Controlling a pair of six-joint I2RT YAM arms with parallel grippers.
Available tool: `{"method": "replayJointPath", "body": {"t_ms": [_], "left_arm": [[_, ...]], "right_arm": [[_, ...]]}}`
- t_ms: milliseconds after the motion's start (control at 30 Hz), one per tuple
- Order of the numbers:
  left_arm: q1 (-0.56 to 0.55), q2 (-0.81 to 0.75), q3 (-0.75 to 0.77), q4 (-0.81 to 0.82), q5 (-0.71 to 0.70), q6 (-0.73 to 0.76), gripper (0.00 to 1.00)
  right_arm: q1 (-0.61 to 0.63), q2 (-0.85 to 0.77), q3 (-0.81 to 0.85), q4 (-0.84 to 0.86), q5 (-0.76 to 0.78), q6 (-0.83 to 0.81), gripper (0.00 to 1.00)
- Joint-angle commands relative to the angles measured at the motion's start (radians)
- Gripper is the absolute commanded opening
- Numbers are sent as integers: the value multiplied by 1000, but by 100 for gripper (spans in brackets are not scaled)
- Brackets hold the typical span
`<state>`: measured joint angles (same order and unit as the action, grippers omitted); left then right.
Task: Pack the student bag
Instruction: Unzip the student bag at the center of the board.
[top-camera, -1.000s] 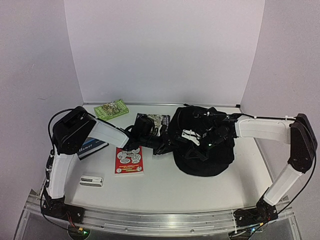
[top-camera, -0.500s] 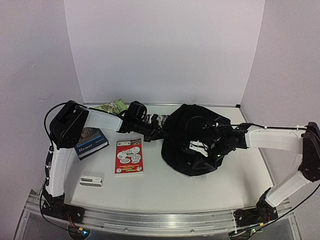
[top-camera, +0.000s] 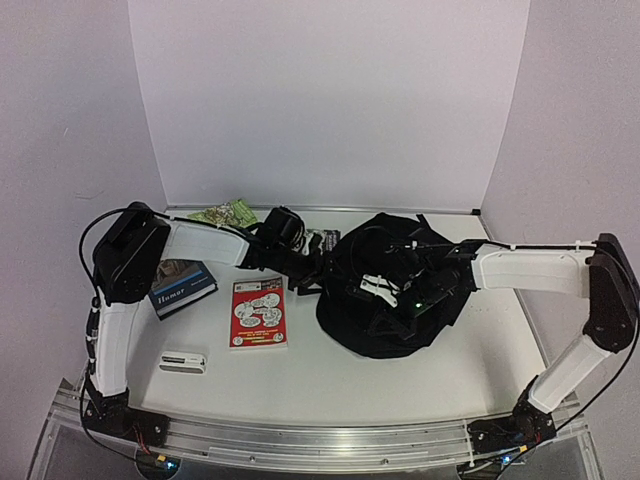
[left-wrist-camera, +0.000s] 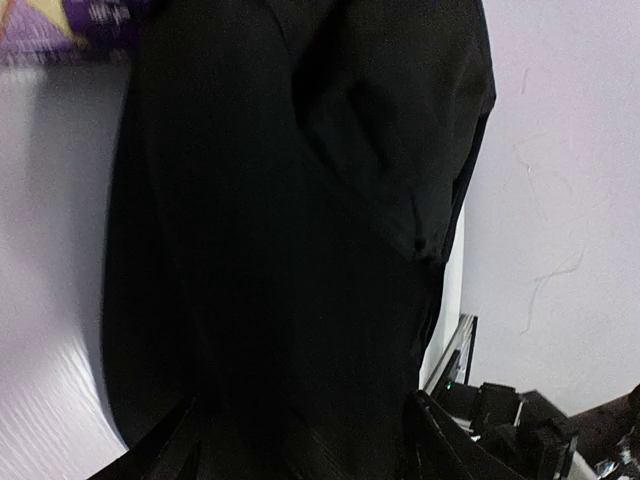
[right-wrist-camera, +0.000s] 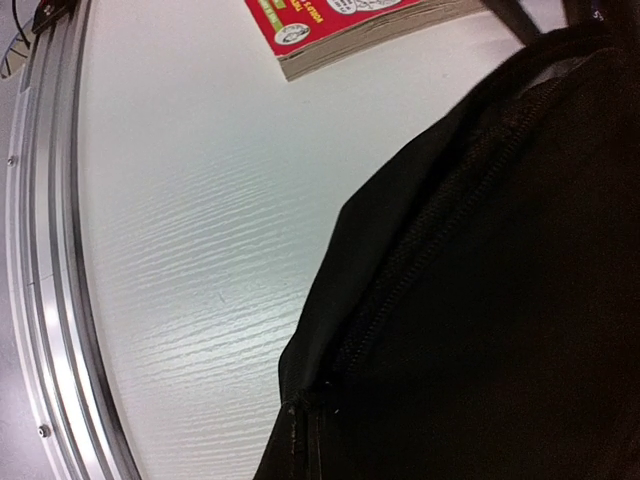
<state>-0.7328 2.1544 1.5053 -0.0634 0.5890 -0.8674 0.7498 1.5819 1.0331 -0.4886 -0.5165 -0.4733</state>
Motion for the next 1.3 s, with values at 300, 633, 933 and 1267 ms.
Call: {"method": "replayJointPath", "body": {"t_ms": [300,633,933,1267], "left_arm": [[-144,-112,-97,9,-126,-76,44],[-41,-148,-131,-29,-161,-13,0],[42,-83,-54,-59,-79,47,0],[92,-114,-94,-70,-70,73,0]], "right_arm": [[5,25,51,51,13,43,0],[1,-105,-124,-8,91,-53,0],[-126,-180,-214,-111,172,-135,0],[-353,-187,-241,-187,214,-276,0]]}}
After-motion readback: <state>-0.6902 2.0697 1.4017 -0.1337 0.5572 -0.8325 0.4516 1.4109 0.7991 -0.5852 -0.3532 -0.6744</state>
